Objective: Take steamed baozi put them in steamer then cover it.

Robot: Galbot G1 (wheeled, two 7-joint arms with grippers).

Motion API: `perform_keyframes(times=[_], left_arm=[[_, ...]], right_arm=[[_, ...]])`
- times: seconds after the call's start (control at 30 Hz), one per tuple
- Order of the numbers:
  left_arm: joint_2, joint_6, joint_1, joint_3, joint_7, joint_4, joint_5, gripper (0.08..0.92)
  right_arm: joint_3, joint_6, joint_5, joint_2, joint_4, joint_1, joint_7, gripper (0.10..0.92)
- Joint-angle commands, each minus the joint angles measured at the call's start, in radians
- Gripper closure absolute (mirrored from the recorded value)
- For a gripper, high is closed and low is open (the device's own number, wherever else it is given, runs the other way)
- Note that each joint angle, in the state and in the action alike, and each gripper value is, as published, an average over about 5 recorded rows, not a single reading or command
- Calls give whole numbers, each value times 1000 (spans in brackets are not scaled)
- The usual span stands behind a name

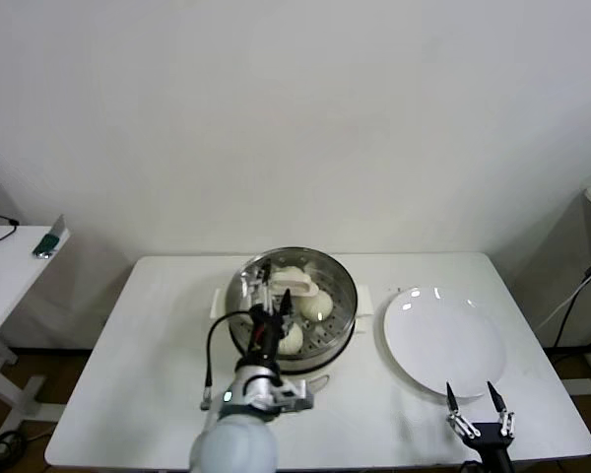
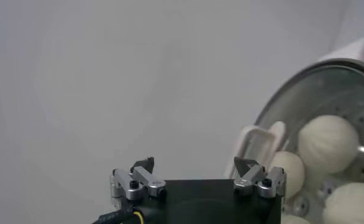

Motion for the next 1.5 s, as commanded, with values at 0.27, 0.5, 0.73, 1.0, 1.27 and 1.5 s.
perform_keyframes(times=[0.27, 0.5, 0.73, 1.0, 1.27, 1.5], left_arm=[[19, -157, 87, -192, -215, -99, -447, 177], [49, -281, 180, -574, -204, -97, -1069, 177], [151, -466, 322, -748, -150, 70, -1525, 177], [166, -680, 357, -704, -90, 295, -1534, 177], [120, -758, 355, -637, -69, 394, -1470, 177], [111, -775, 358, -631, -65, 401, -1464, 177]], right_arm=[[12, -5, -47, -10, 29, 9, 18, 203], [5, -5, -38, -29, 22, 17, 17, 203], [-6, -7, -30, -35, -1, 31, 17, 203], [-17, -15, -16, -37, -10, 36, 16, 203], [-16, -17, -17, -37, -9, 37, 15, 203], [-17, -15, -20, -33, -11, 35, 14, 203]])
